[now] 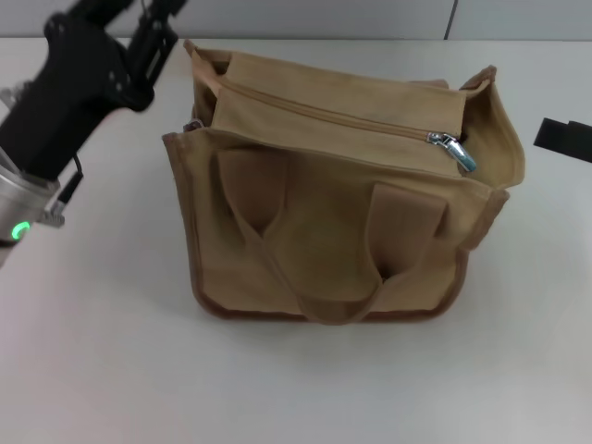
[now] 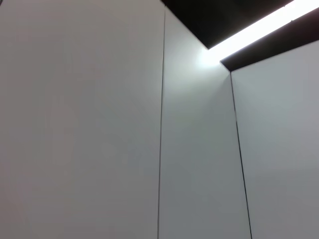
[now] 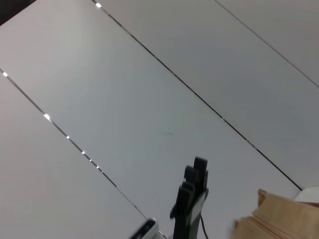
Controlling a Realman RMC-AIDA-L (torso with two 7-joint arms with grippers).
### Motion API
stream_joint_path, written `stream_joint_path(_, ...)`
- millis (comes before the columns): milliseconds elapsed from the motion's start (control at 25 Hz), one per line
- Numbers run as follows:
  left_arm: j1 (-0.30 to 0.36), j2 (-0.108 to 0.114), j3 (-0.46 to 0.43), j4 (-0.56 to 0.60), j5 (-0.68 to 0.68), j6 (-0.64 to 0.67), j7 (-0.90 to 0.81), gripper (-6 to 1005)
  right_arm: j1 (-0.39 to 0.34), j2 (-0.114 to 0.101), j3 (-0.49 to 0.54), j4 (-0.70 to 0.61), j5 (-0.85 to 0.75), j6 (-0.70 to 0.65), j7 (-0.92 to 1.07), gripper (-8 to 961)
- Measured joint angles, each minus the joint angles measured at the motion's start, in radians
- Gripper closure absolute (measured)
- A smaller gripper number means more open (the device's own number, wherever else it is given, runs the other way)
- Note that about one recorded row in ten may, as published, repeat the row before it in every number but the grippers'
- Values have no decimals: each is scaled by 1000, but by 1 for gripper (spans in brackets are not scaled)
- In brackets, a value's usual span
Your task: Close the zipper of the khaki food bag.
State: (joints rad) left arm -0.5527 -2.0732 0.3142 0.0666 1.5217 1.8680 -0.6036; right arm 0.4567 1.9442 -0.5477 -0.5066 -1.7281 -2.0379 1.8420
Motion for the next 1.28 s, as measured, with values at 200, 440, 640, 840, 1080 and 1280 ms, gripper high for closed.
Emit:
stream_joint_path(200, -33, 1, -22, 51, -2, 6, -124, 654, 9, 11, -2, -1, -5, 5, -45, 459)
stream_joint_path(440, -44, 1, 117, 139, 42, 94, -308, 406, -2, 13, -25, -28, -9, -26, -185, 367)
stream_joint_path(640, 21, 3, 452, 335, 70, 134, -425, 229, -41, 22, -56, -46, -82, -108, -498, 368)
stream_joint_path(840, 155, 5, 709, 500, 69, 138, -416, 165, -68, 81, -64, -49, -179, -58, -700, 368)
stream_joint_path(1080, 221, 5, 738, 462, 74, 100, -265, 165, -61, 139, -66, 6, -276, 102, -875, 367)
stream_joint_path(1280, 227, 6, 736, 419, 74, 65, -210, 165, -35, 135, -73, 99, -294, 161, -935, 367)
